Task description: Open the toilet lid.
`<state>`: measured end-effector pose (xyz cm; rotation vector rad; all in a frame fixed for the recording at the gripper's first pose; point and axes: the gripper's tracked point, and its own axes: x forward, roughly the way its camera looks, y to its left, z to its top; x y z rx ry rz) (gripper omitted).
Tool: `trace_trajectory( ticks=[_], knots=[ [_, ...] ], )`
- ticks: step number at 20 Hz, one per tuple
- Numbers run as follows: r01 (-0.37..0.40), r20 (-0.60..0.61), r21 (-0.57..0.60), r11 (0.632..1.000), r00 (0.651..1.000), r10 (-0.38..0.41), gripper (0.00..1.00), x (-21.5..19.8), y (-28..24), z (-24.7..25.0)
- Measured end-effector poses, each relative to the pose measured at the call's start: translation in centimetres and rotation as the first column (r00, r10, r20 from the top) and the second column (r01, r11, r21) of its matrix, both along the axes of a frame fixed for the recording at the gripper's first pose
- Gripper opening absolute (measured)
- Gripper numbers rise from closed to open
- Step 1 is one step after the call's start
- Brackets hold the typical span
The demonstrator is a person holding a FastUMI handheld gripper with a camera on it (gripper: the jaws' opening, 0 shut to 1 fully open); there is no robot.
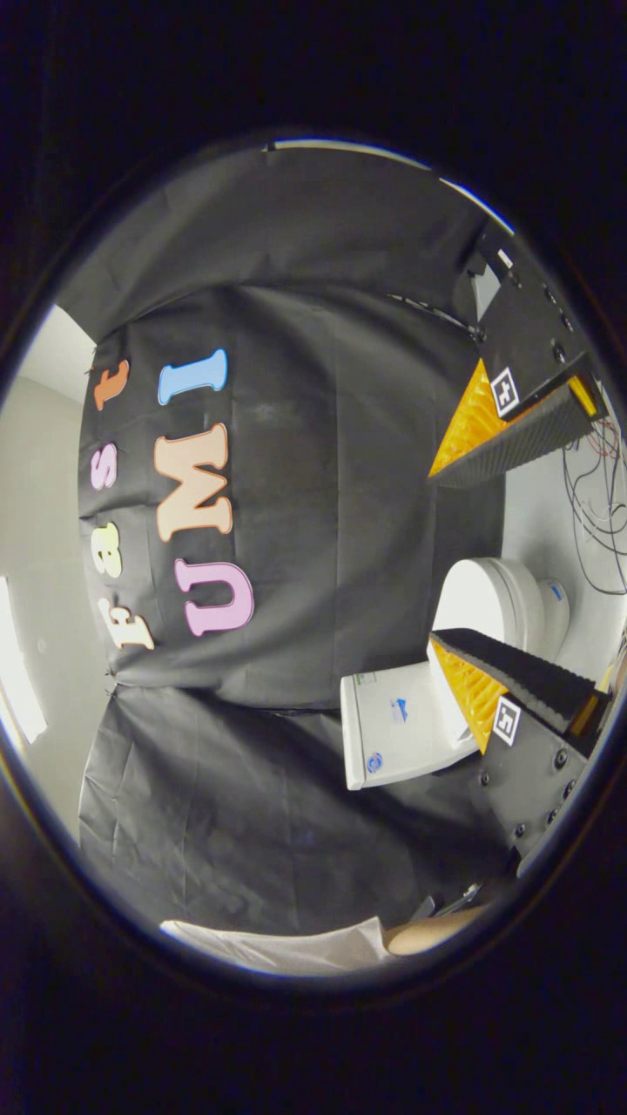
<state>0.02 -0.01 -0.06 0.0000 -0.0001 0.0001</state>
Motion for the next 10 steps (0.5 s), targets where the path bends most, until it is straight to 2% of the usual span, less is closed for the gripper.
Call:
trace_trajectory(
  ticks=[10],
  knots=[
    [0.001,0.0,0.0,1.0,1.0,-0.001,1.0,0.02,-0.02,0.03]
  ],
)
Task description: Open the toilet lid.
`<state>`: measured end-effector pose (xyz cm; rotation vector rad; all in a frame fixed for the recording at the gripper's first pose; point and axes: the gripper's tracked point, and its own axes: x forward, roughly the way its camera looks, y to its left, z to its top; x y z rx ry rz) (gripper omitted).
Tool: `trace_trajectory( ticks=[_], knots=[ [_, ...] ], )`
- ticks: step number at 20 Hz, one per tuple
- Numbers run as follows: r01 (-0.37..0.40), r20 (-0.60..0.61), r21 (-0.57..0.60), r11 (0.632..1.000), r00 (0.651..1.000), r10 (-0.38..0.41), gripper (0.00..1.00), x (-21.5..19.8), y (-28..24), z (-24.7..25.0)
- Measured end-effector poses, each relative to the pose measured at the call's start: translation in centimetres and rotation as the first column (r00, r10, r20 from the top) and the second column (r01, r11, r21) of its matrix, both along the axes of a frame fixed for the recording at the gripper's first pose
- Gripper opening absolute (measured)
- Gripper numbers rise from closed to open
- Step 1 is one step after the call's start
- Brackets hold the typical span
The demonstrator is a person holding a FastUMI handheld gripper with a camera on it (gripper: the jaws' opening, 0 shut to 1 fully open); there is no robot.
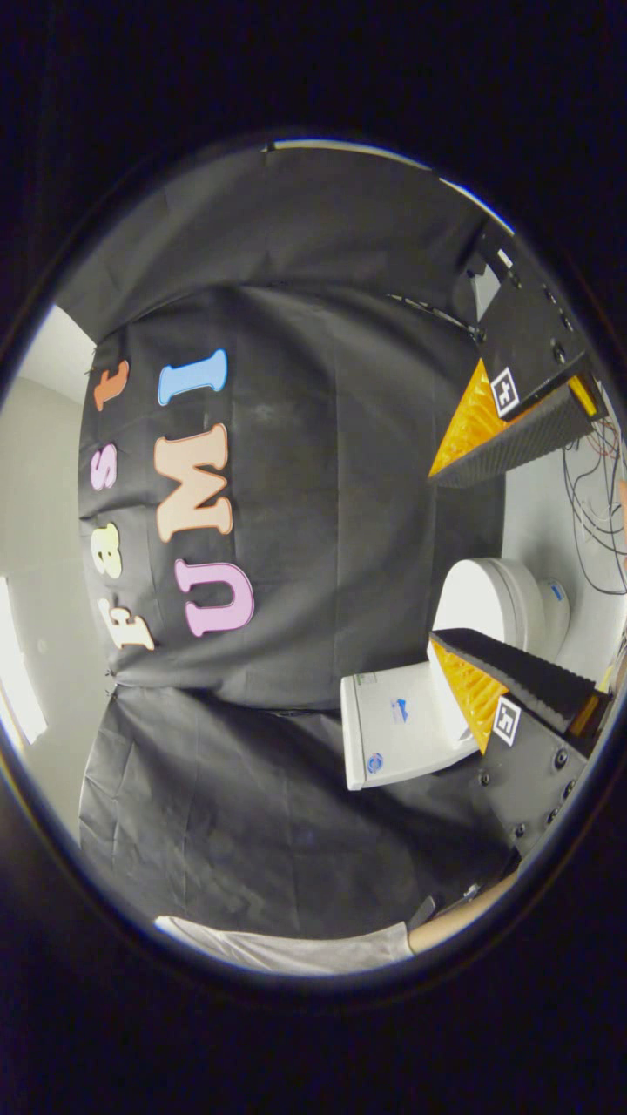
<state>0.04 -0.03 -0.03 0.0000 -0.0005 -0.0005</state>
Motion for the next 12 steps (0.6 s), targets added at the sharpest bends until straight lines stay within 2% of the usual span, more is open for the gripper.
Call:
trace_trajectory(
  ticks=[9,12],
  knots=[
    [0.004,-0.002,-0.003,1.0,1.0,-0.004,1.0,0.3,0.0,-0.2],
    [0.006,-0.002,-0.002,1.0,1.0,-0.006,1.0,1.7,0.1,-0.2]
  ],
)
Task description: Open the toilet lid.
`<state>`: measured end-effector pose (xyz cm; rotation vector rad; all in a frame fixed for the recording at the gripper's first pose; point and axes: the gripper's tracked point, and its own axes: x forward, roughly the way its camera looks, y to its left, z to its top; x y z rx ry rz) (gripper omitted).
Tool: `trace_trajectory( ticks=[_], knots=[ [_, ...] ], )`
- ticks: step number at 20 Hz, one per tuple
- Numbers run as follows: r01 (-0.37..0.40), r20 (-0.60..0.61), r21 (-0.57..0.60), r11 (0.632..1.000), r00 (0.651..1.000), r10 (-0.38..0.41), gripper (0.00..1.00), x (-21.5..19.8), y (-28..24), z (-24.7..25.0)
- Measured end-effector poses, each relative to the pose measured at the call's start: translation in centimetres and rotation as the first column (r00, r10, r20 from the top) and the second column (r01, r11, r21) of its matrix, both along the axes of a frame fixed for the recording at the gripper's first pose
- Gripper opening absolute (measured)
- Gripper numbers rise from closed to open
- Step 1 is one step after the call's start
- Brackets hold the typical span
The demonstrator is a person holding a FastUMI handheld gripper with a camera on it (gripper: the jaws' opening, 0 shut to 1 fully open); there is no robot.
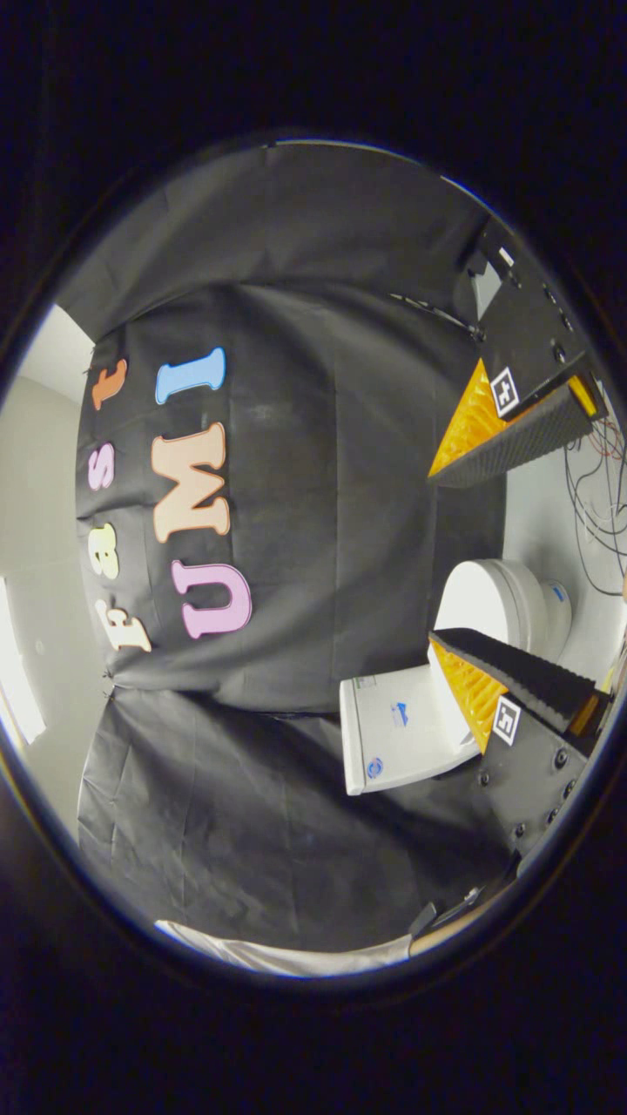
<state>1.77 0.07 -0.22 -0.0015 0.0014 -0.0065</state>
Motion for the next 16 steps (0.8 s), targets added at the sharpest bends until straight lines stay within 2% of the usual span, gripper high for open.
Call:
trace_trajectory(
  ticks=[10,12,16],
  knots=[
    [-0.016,0.048,-0.015,1.0,0.999,0.016,1.0,7.0,1.5,1.6],
    [0.012,0.066,-0.012,1.0,0.998,-0.011,1.0,8.3,1.8,2.4],
    [0.118,0.166,0.043,0.992,0.978,-0.124,1.0,10.9,2.0,5.4]
  ],
)
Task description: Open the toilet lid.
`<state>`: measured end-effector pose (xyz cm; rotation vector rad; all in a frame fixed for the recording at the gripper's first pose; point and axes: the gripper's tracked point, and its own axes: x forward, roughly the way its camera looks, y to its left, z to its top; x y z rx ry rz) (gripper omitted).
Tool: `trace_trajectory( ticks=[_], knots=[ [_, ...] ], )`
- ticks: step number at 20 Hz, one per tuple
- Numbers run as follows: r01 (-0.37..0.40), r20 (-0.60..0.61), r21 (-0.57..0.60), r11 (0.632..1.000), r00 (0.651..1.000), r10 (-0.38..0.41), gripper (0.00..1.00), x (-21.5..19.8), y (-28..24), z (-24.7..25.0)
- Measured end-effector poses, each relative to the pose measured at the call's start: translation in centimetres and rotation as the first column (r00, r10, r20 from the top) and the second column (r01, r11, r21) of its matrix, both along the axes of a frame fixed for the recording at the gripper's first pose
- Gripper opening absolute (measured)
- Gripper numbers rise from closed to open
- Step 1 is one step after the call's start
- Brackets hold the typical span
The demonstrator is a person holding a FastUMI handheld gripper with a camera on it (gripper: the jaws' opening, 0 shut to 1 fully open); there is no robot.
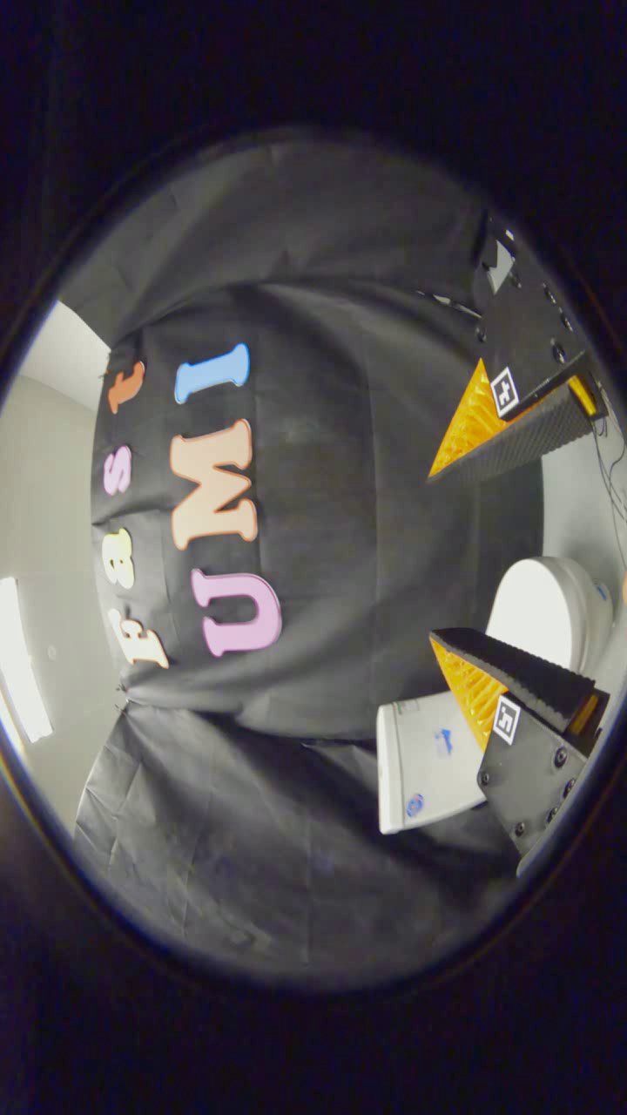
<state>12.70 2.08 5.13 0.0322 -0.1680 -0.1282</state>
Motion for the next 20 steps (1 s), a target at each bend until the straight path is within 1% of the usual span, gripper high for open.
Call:
trace_trajectory(
  ticks=[2,5,8,10,13,17,18,20],
  knots=[
    [0.053,0.058,0.031,0.998,0.997,-0.055,0.99,1.2,0.4,1.7],
    [0.118,0.125,0.097,0.988,0.984,-0.129,0.95,2.3,1.6,3.8],
    [0.141,0.185,0.148,0.979,0.968,-0.168,0.92,3.4,3.7,5.6],
    [0.179,0.203,0.164,0.97,0.956,-0.21,0.9,3.7,4.4,6.2],
    [0.235,0.199,0.201,0.951,0.941,-0.275,0.86,3.9,5.7,6.0],
    [0.296,0.187,0.319,0.9,0.912,-0.366,0.8,4.4,6.7,4.5],
    [0.33,0.163,0.343,0.879,0.901,-0.401,0.79,4.5,6.7,3.3],
    [0.432,0.097,0.37,0.823,0.862,-0.497,0.76,4.2,6.3,0.6]
  ],
)
